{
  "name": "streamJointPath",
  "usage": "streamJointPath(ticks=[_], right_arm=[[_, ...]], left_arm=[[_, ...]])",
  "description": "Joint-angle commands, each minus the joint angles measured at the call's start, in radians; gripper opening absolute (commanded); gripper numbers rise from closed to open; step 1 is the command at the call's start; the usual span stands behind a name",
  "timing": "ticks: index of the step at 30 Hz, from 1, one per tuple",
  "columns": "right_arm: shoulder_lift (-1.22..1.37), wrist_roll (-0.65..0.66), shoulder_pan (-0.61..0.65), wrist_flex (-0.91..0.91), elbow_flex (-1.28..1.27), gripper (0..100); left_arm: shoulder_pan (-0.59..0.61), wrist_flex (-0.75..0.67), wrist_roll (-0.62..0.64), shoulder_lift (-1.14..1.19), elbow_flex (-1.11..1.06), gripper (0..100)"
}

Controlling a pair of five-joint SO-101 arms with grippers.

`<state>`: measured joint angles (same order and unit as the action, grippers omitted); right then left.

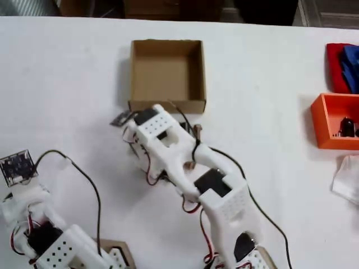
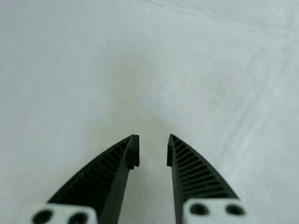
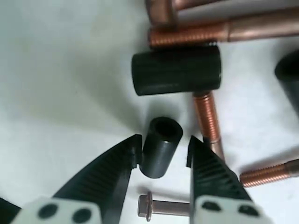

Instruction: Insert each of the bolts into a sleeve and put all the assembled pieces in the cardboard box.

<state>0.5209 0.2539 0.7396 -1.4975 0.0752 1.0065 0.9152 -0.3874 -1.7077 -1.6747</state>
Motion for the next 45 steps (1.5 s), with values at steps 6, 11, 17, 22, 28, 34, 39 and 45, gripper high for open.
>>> streamJointPath(ticks=[6, 11, 17, 22, 28, 34, 39, 45], right_arm=[[-0.047, 0.008, -0.016, 0.005, -0.018, 16.0], [-0.047, 0.008, -0.013, 0.048, -0.069, 15.9], [-0.047, 0.008, -0.015, 0.070, -0.083, 15.8], [-0.047, 0.008, -0.015, 0.074, -0.083, 0.7], [-0.111, 0.006, -0.012, 0.067, -0.081, 2.2], [-0.360, 0.006, -0.019, 0.031, -0.083, 2.2], [-0.584, 0.006, -0.059, 0.027, -0.120, 2.2], [-0.891, 0.069, -0.226, 0.039, -0.255, 2.2]], left_arm=[[-0.008, -0.003, -0.002, -0.008, -0.025, 13], [-0.008, -0.003, -0.002, -0.008, -0.025, 13], [-0.008, -0.003, -0.002, -0.008, -0.025, 13], [-0.008, -0.003, -0.002, -0.008, -0.025, 13], [-0.008, -0.003, -0.003, -0.008, -0.025, 13], [-0.008, 0.000, -0.006, -0.008, -0.025, 13], [-0.008, 0.008, -0.008, -0.008, -0.022, 13], [-0.160, 0.120, -0.101, -0.005, 0.047, 13]])
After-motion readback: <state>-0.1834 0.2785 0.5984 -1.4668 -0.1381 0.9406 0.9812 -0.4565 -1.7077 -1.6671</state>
